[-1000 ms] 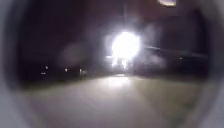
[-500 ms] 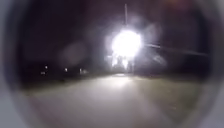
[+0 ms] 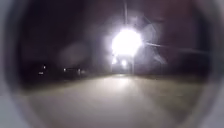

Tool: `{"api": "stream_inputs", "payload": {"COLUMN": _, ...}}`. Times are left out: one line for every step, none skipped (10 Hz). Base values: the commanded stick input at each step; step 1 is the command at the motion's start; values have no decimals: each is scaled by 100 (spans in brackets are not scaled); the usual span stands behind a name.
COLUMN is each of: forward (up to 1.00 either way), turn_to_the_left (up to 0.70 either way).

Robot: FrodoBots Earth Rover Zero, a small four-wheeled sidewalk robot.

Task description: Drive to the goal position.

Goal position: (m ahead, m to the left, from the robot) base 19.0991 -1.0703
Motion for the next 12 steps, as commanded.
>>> {"api": "stream_inputs", "payload": {"forward": 100, "turn_to_the_left": 0}}
{"api": "stream_inputs", "payload": {"forward": 100, "turn_to_the_left": 0}}
{"api": "stream_inputs", "payload": {"forward": 100, "turn_to_the_left": 0}}
{"api": "stream_inputs", "payload": {"forward": 100, "turn_to_the_left": 0}}
{"api": "stream_inputs", "payload": {"forward": 100, "turn_to_the_left": 0}}
{"api": "stream_inputs", "payload": {"forward": 100, "turn_to_the_left": 0}}
{"api": "stream_inputs", "payload": {"forward": 100, "turn_to_the_left": 0}}
{"api": "stream_inputs", "payload": {"forward": 100, "turn_to_the_left": 0}}
{"api": "stream_inputs", "payload": {"forward": 100, "turn_to_the_left": 0}}
{"api": "stream_inputs", "payload": {"forward": 100, "turn_to_the_left": 0}}
{"api": "stream_inputs", "payload": {"forward": 100, "turn_to_the_left": 0}}
{"api": "stream_inputs", "payload": {"forward": 100, "turn_to_the_left": 0}}
